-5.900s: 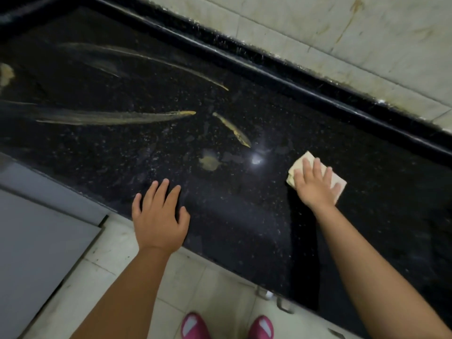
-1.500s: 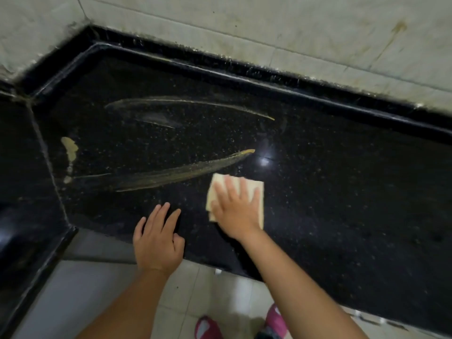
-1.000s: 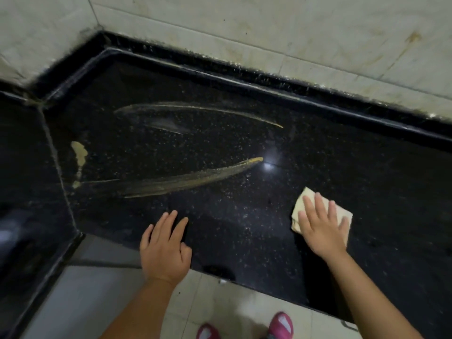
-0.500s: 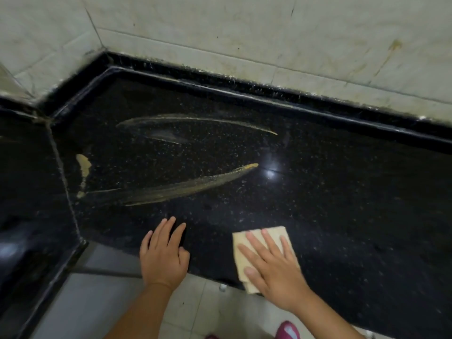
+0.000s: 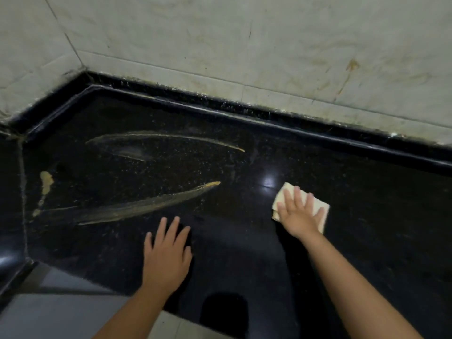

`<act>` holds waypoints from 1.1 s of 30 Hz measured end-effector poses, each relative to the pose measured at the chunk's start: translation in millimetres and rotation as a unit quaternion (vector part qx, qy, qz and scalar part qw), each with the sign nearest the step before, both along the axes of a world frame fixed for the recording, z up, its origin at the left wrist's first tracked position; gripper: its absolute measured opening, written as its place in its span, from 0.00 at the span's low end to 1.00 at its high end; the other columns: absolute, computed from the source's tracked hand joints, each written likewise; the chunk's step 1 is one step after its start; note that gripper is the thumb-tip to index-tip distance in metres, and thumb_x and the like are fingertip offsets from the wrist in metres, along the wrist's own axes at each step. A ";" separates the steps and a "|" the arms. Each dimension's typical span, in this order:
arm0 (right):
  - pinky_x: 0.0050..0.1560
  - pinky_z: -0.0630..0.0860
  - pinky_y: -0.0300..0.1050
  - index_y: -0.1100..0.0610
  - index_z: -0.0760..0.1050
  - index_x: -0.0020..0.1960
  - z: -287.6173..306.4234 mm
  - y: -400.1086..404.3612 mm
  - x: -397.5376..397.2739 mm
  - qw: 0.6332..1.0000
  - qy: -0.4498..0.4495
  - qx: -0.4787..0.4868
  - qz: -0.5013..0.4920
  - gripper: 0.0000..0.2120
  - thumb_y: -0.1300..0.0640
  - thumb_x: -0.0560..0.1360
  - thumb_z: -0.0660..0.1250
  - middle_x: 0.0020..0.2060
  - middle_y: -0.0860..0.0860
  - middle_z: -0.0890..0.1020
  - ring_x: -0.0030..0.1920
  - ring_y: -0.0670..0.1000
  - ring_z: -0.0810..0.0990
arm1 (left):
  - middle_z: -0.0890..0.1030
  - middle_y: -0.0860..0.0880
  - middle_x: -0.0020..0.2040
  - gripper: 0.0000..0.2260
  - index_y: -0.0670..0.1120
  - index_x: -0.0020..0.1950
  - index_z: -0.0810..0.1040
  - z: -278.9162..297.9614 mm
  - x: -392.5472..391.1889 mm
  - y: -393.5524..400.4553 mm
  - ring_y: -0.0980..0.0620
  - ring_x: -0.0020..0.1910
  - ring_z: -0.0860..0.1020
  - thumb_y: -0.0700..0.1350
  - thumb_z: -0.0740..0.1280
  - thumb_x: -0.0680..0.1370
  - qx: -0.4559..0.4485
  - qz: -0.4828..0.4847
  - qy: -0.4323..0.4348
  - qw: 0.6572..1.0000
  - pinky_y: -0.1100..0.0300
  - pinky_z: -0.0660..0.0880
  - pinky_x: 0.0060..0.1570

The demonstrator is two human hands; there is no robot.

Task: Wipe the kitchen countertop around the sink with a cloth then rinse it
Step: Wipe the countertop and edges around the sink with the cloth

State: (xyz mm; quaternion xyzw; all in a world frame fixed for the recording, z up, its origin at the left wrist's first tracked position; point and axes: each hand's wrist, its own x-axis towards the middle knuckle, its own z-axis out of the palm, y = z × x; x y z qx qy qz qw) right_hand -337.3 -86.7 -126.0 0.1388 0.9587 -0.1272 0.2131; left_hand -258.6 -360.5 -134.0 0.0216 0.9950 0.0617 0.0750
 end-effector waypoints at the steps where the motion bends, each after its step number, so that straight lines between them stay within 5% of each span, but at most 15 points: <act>1: 0.71 0.38 0.63 0.46 0.40 0.75 -2.8 -14.9 -12.1 0.999 0.013 -0.005 0.052 0.24 0.45 0.81 0.42 0.76 0.46 0.39 0.75 0.56 0.36 | 0.82 0.44 0.55 0.20 0.46 0.50 0.83 -0.5 -7.4 14.8 0.40 0.55 0.80 0.50 0.54 0.70 0.009 -0.004 0.004 1.000 0.41 0.77 0.44; 3: 0.71 0.38 0.63 0.46 0.40 0.75 -7.6 -39.2 -16.2 0.985 0.027 -0.006 0.168 0.27 0.41 0.78 0.36 0.76 0.46 0.39 0.75 0.56 0.36 | 0.81 0.43 0.57 0.21 0.45 0.52 0.82 1.7 -22.3 40.9 0.40 0.57 0.79 0.50 0.53 0.72 0.020 0.002 0.023 1.000 0.41 0.77 0.46; 5: 0.71 0.37 0.62 0.46 0.42 0.75 -7.3 -40.4 -3.3 0.961 0.033 -0.016 0.273 0.37 0.33 0.70 0.25 0.75 0.45 0.39 0.75 0.54 0.36 | 0.74 0.44 0.67 0.22 0.45 0.62 0.76 1.0 -36.1 56.9 0.43 0.67 0.70 0.51 0.51 0.75 0.048 0.040 0.006 0.998 0.42 0.70 0.59; 7: 0.69 0.51 0.65 0.47 0.52 0.74 -10.7 -12.1 15.6 0.932 0.041 0.009 0.359 0.40 0.34 0.70 0.24 0.75 0.45 0.52 0.76 0.53 0.48 | 0.67 0.48 0.72 0.23 0.47 0.69 0.70 -4.4 -43.9 64.1 0.47 0.72 0.62 0.52 0.48 0.78 0.047 0.064 0.014 0.997 0.44 0.62 0.67; 9: 0.55 0.73 0.62 0.44 0.64 0.66 -21.5 24.1 23.5 0.942 0.038 0.070 0.325 0.29 0.40 0.78 0.31 0.66 0.44 0.73 0.67 0.53 0.69 | 0.76 0.47 0.64 0.23 0.46 0.62 0.78 -12.3 -44.5 64.6 0.47 0.66 0.72 0.51 0.50 0.75 0.021 0.039 0.013 0.999 0.41 0.71 0.58; 11: 0.51 0.74 0.65 0.45 0.67 0.66 -15.1 57.1 2.0 0.958 0.031 0.085 0.273 0.29 0.40 0.78 0.33 0.65 0.44 0.73 0.63 0.54 0.74 | 0.80 0.46 0.58 0.22 0.46 0.57 0.81 -16.7 -44.5 63.8 0.48 0.62 0.73 0.51 0.52 0.73 0.006 0.045 0.008 0.999 0.41 0.75 0.50; 13: 0.66 0.58 0.68 0.44 0.55 0.74 -7.0 82.9 -38.2 0.962 0.025 0.084 0.258 0.29 0.38 0.77 0.35 0.75 0.43 0.56 0.74 0.53 0.59 | 0.80 0.47 0.59 0.22 0.46 0.57 0.80 -19.2 -44.1 64.4 0.48 0.62 0.74 0.51 0.53 0.74 -0.005 0.053 0.015 0.998 0.41 0.74 0.52; 16: 0.72 0.40 0.62 0.44 0.44 0.75 -6.5 96.3 -107.2 0.988 0.036 0.046 0.140 0.24 0.43 0.80 0.43 0.76 0.44 0.42 0.76 0.52 0.40 | 0.79 0.47 0.60 0.22 0.47 0.58 0.80 -19.8 -44.4 66.9 0.47 0.60 0.77 0.51 0.53 0.73 -0.001 0.059 0.031 0.998 0.41 0.73 0.53; 19: 0.71 0.38 0.63 0.45 0.46 0.75 -4.4 70.9 -159.3 0.994 0.049 0.022 0.096 0.24 0.44 0.80 0.44 0.76 0.45 0.42 0.76 0.53 0.39 | 0.79 0.49 0.60 0.21 0.49 0.57 0.80 -20.8 -43.8 67.3 0.49 0.61 0.76 0.52 0.53 0.73 -0.010 0.063 0.041 0.997 0.44 0.73 0.56; 24: 0.69 0.37 0.67 0.44 0.44 0.75 0.2 11.4 -224.7 0.992 0.047 -0.032 0.112 0.24 0.44 0.80 0.43 0.76 0.46 0.42 0.75 0.57 0.38 | 0.77 0.48 0.63 0.20 0.49 0.60 0.77 -29.0 -43.5 63.4 0.51 0.66 0.64 0.51 0.54 0.74 0.001 0.047 0.096 0.994 0.49 0.55 0.62; 33: 0.70 0.38 0.64 0.43 0.43 0.75 -13.5 -52.6 -167.0 0.926 0.032 -0.025 0.375 0.23 0.46 0.81 0.42 0.76 0.45 0.41 0.75 0.56 0.37 | 0.76 0.46 0.64 0.18 0.49 0.63 0.70 -36.7 -44.1 59.9 0.50 0.66 0.63 0.50 0.55 0.74 0.001 0.044 0.124 0.991 0.49 0.55 0.62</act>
